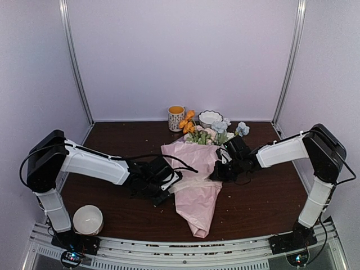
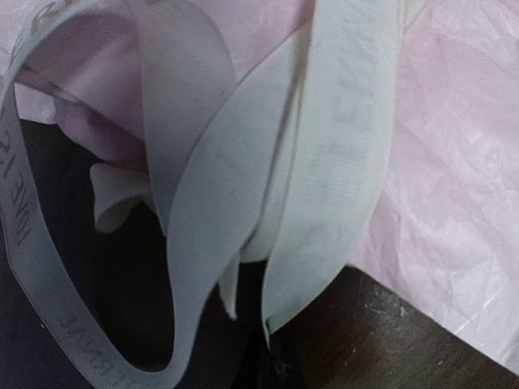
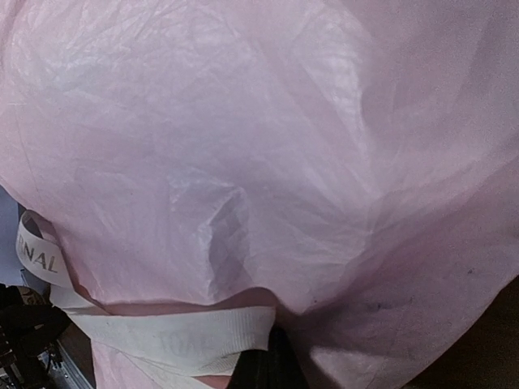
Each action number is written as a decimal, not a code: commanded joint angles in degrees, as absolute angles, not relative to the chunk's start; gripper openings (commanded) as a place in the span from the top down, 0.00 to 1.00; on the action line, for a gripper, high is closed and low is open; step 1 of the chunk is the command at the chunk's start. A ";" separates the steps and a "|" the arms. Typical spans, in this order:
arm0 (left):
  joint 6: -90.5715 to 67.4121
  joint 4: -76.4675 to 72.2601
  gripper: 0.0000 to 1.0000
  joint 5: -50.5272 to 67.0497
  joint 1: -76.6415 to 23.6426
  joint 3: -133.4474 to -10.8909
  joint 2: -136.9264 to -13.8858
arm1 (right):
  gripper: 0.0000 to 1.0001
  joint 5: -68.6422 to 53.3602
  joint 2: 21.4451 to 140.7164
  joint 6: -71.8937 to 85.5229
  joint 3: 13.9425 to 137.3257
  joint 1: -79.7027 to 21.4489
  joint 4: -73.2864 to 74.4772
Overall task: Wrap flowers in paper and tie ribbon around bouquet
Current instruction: Cross the ribbon over the folded bouquet.
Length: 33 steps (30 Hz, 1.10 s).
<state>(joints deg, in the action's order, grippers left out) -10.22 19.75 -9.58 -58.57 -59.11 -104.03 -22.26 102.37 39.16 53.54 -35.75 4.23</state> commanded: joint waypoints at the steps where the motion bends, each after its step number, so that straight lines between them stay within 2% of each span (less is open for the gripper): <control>1: -10.39 18.15 1.00 -7.72 -58.40 -56.00 -96.85 | 1.00 -20.93 102.88 38.68 53.88 -36.12 5.12; 8: -5.52 17.82 1.00 2.57 -58.38 -58.09 -88.09 | 1.00 -21.08 103.32 38.59 53.80 -36.12 5.26; 12: -2.92 14.62 1.00 2.32 -58.01 -61.65 -87.12 | 1.00 -21.33 103.34 38.45 53.93 -36.21 5.25; 16: -1.07 13.32 1.00 2.40 -55.99 -72.40 -94.03 | 1.00 -21.87 103.83 38.46 54.05 -36.43 5.34; 21: -4.18 24.97 1.00 -0.46 -52.10 -97.17 -112.17 | 1.00 -22.60 103.52 39.16 53.51 -36.82 4.52; 22: -6.03 28.92 0.93 -0.75 -51.05 -102.27 -115.77 | 1.00 -22.67 103.30 39.28 53.27 -36.89 4.53; 24: -9.27 35.74 0.65 -1.00 -49.14 -109.59 -121.18 | 1.00 -22.95 102.83 39.29 52.79 -36.92 4.36; 25: -9.86 37.26 0.58 -0.55 -48.57 -110.98 -122.37 | 1.00 -23.07 102.57 39.36 52.66 -36.93 4.36; 27: -8.41 36.27 0.50 0.29 -48.55 -108.87 -121.32 | 1.00 -23.18 102.00 39.37 52.42 -37.00 4.44; 29: -6.78 31.84 0.35 2.04 -48.57 -103.58 -117.83 | 1.00 -23.26 101.42 39.50 52.20 -37.00 4.40; 31: -5.21 27.41 0.26 3.53 -48.60 -97.95 -113.75 | 1.00 -23.33 100.96 39.46 52.18 -37.00 4.36; 33: -2.68 23.53 0.26 6.84 -48.77 -92.69 -109.28 | 1.00 -23.21 100.53 39.47 52.29 -37.00 4.32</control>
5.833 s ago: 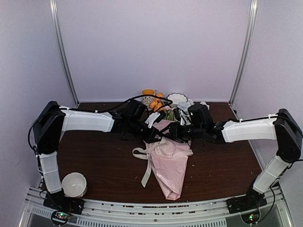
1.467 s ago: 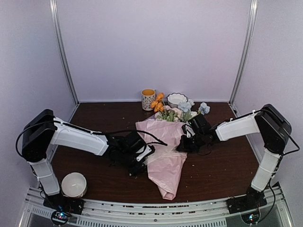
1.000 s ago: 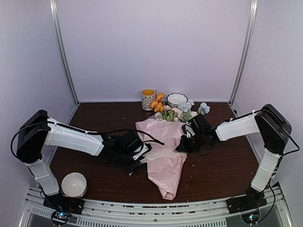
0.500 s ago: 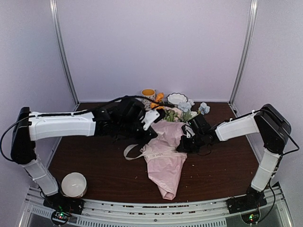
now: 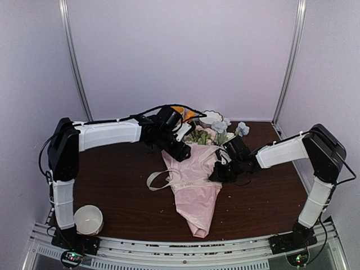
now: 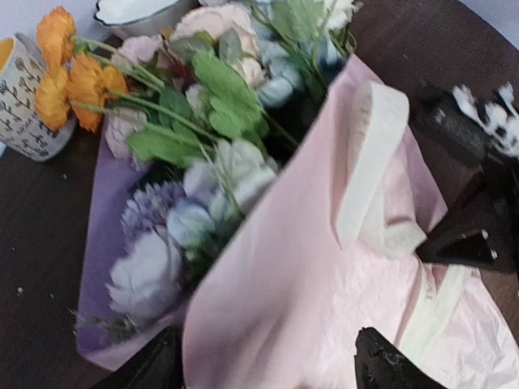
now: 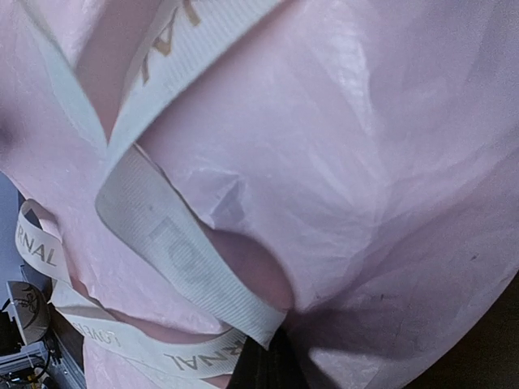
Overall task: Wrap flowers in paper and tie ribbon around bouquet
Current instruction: Cross the ribbon over the folded bouquet.
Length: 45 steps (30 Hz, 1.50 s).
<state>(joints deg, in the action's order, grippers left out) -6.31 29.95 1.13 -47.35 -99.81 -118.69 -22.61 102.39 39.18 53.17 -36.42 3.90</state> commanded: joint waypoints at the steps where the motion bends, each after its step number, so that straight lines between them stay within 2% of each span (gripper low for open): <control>1: -0.75 21.66 0.31 8.93 -49.20 -90.30 -107.89 | 1.00 -23.20 100.40 39.46 52.37 -37.07 4.41; 4: 7.90 20.50 0.43 12.32 -52.11 -85.53 -106.46 | 1.00 -23.66 100.36 39.38 52.90 -37.09 4.68; 6: 12.92 22.22 0.45 11.08 -54.51 -84.87 -107.61 | 1.00 -24.16 100.25 39.42 53.09 -37.09 4.78; 15: 21.88 24.34 0.35 3.75 -55.98 -85.11 -115.50 | 1.00 -26.80 98.98 41.16 52.95 -37.09 3.20; 24: 21.00 23.06 0.36 2.34 -56.38 -85.53 -118.54 | 1.00 -27.25 99.32 41.06 53.91 -37.09 3.97; 30: 22.28 24.35 0.41 0.68 -56.43 -85.62 -120.85 | 1.00 -26.81 99.39 40.39 54.72 -37.09 5.23; 31: 22.37 24.90 0.44 0.14 -56.40 -85.92 -121.33 | 1.00 -26.81 99.40 40.28 54.86 -37.09 5.42; 36: 21.38 25.00 0.86 -0.51 -56.43 -86.48 -121.41 | 1.00 -26.74 99.64 39.73 55.53 -37.09 6.30; 38: 20.56 23.68 0.97 0.59 -56.43 -85.89 -120.01 | 1.00 -26.80 100.11 39.11 56.14 -37.09 7.28; 40: 19.97 21.50 1.00 2.25 -56.43 -84.61 -118.28 | 1.00 -27.31 100.91 38.38 56.88 -37.09 8.14; 45: 18.63 18.33 1.00 5.43 -56.43 -82.12 -113.97 | 1.00 -29.10 102.10 36.57 57.80 -37.09 9.48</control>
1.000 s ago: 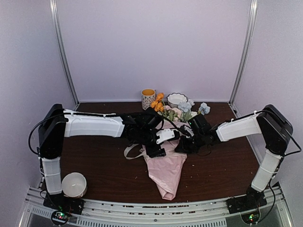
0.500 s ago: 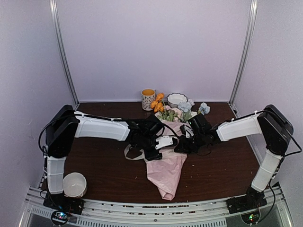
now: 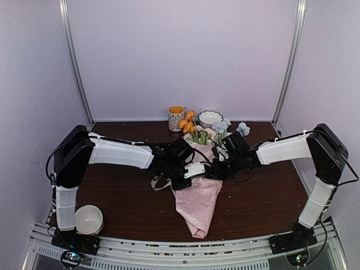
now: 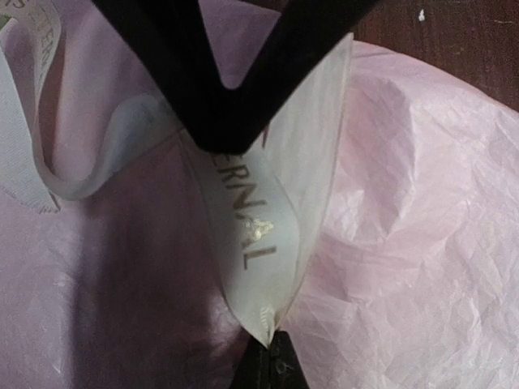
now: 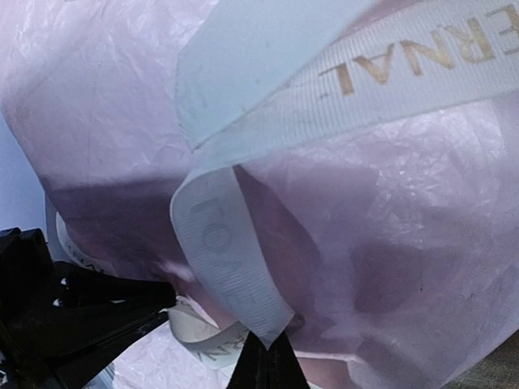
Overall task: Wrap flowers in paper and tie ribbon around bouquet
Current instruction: Cross the ribbon over the folded bouquet.
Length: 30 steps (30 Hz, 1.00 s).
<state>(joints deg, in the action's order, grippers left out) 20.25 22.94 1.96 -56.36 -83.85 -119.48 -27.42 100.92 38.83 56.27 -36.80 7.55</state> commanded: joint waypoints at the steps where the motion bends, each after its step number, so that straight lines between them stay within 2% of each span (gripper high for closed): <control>1: 18.37 17.50 1.00 6.17 -56.43 -81.41 -112.85 | 1.00 -29.53 102.11 36.10 57.91 -37.09 9.68; 7: 16.78 13.84 1.00 9.47 -56.43 -78.23 -108.30 | 1.00 -34.19 102.32 32.95 58.75 -37.13 10.14; 17: 13.77 11.79 1.00 10.82 -55.73 -77.65 -107.84 | 1.00 -42.42 103.83 26.91 60.42 -38.76 12.46; 26: 11.15 8.92 1.00 13.60 -53.70 -76.11 -107.31 | 0.85 -52.91 100.12 18.79 57.86 -39.99 14.19; 30: 10.99 8.90 1.00 13.64 -53.72 -75.90 -107.31 | 0.80 -53.95 98.97 13.36 59.73 -40.17 20.40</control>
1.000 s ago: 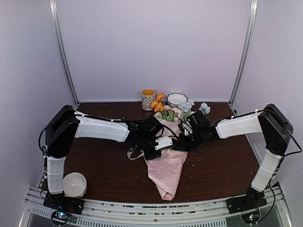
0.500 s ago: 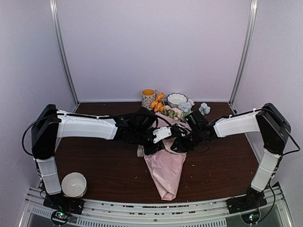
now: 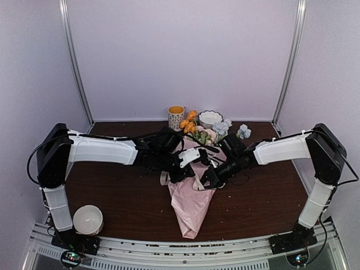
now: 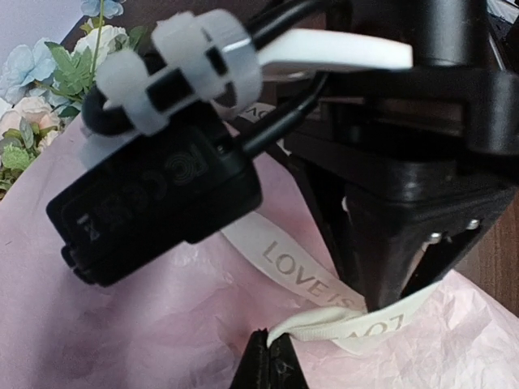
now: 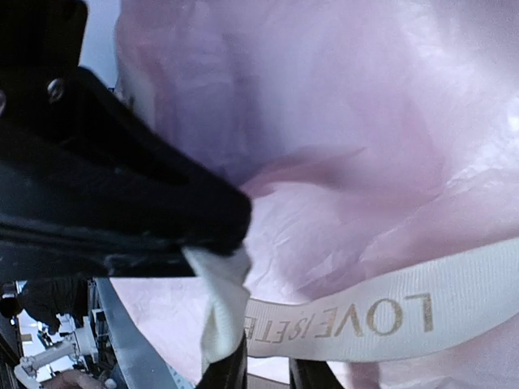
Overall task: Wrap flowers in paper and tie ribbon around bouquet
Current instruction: Cross the ribbon over the folded bouquet.
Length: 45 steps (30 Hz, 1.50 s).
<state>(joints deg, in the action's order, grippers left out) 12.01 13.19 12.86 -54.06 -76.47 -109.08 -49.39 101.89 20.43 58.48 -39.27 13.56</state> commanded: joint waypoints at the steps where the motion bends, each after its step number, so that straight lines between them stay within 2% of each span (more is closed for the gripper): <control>1: 10.92 8.88 1.00 13.62 -53.66 -75.86 -107.31 | 0.79 -52.90 98.92 11.49 60.56 -40.12 22.93; 4: 10.77 8.79 1.00 13.82 -53.61 -75.76 -107.40 | 0.75 -47.93 97.92 9.62 61.75 -39.16 27.25; 11: 10.22 8.70 1.00 14.05 -53.61 -75.94 -108.26 | 0.65 -40.30 96.54 14.43 62.23 -35.52 25.68; 16: 9.93 8.53 1.00 14.39 -53.66 -75.87 -108.28 | 0.64 -35.54 95.63 16.35 62.99 -35.38 24.81; 22: 9.76 8.31 1.00 14.50 -53.53 -75.72 -108.28 | 0.60 -18.19 97.72 20.09 67.02 -33.25 30.67; 27: 9.66 8.14 1.00 14.52 -53.52 -75.70 -108.28 | 0.52 -13.01 97.06 21.63 67.75 -32.26 30.99; 29: 9.67 8.00 1.00 14.59 -53.44 -75.52 -108.26 | 0.46 -12.43 97.02 21.58 67.96 -32.25 30.98; 31: 9.56 7.91 1.00 14.59 -53.44 -75.50 -108.32 | 0.31 -10.33 97.86 20.80 69.18 -32.13 32.08; 33: 9.50 7.98 1.00 14.59 -53.44 -75.50 -108.37 | 0.24 -6.13 99.61 19.52 71.44 -31.81 35.69; 36: 9.33 8.00 1.00 14.83 -53.44 -75.50 -108.45 | 0.25 -8.63 101.43 17.94 71.24 -29.24 35.88; 41: 9.14 7.70 1.00 14.90 -53.44 -75.25 -108.52 | 0.40 -19.62 100.80 16.94 64.33 -25.81 29.80; 45: 8.97 7.47 1.00 14.94 -53.35 -75.27 -108.72 | 0.42 -24.94 100.88 16.54 61.71 -25.58 25.99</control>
